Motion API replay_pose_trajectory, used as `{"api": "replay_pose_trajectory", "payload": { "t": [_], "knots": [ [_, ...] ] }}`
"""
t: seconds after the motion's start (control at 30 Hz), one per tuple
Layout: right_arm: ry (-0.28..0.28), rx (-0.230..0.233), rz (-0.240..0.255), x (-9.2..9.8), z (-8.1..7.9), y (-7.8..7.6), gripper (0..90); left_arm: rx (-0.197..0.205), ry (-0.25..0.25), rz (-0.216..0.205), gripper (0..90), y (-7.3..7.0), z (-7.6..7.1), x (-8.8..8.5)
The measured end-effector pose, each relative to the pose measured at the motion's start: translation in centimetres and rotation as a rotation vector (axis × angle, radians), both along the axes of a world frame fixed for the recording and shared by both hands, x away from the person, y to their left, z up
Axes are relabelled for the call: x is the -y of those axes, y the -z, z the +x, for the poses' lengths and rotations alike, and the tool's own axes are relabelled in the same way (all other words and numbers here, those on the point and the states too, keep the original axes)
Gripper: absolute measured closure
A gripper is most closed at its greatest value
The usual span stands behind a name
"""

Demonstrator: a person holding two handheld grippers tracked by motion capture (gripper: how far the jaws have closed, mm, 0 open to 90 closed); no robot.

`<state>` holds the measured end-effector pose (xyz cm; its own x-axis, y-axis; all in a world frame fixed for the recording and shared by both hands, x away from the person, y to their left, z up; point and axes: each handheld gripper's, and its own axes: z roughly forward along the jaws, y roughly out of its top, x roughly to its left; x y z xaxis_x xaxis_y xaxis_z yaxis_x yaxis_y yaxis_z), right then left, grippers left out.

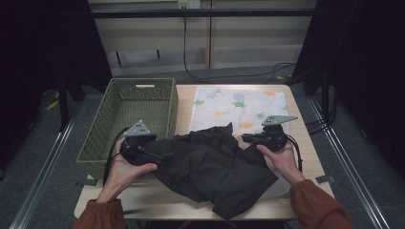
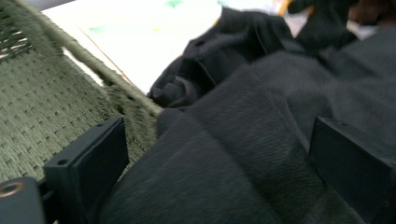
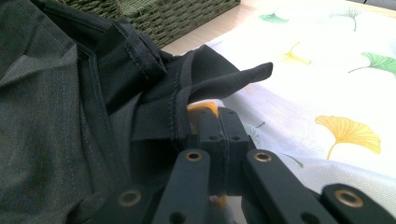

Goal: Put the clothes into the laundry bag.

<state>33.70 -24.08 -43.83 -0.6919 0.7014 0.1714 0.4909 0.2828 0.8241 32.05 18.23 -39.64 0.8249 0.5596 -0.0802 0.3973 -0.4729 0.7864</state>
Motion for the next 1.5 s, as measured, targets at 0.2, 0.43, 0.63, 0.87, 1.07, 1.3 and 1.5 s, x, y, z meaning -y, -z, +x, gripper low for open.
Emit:
{"api": "replay_pose_trajectory", "payload": {
  "t": [0.2, 0.43, 0.63, 0.87, 1.07, 1.3, 1.5],
  "knots": [
    [0.0, 0.0, -0.001, 0.0, -0.1, 0.0, 89.6, 0.015, -0.002, 0.068, 20.2, 1.1, -0.3, 1.4],
    [-0.001, 0.0, -0.003, 0.0, -0.1, 0.0, 89.6, 0.101, -0.052, 0.089, 50.5, 0.5, -1.2, 1.1],
    [0.0, -0.002, -0.002, -0.1, 0.0, 0.0, 89.6, 0.076, -0.031, -0.018, 79.9, -0.2, -1.1, 0.0],
    [-0.002, -0.005, -0.004, -0.1, 0.1, 0.1, 89.6, 0.102, 0.049, -0.106, 84.6, -2.5, -1.2, 2.3],
    [-0.002, -0.007, -0.004, -0.1, 0.0, 0.1, 89.6, 0.156, 0.134, -0.131, 84.6, -4.8, -1.3, 6.8],
    [-0.005, -0.004, -0.006, -0.1, 0.0, 0.1, 89.6, 0.13, 0.193, -0.165, 84.5, -4.3, -0.4, 11.4],
    [-0.005, -0.005, -0.006, -0.1, 0.0, 0.1, 89.6, 0.099, 0.237, -0.184, 84.6, -3.5, -0.2, 14.7]
  ]
}}
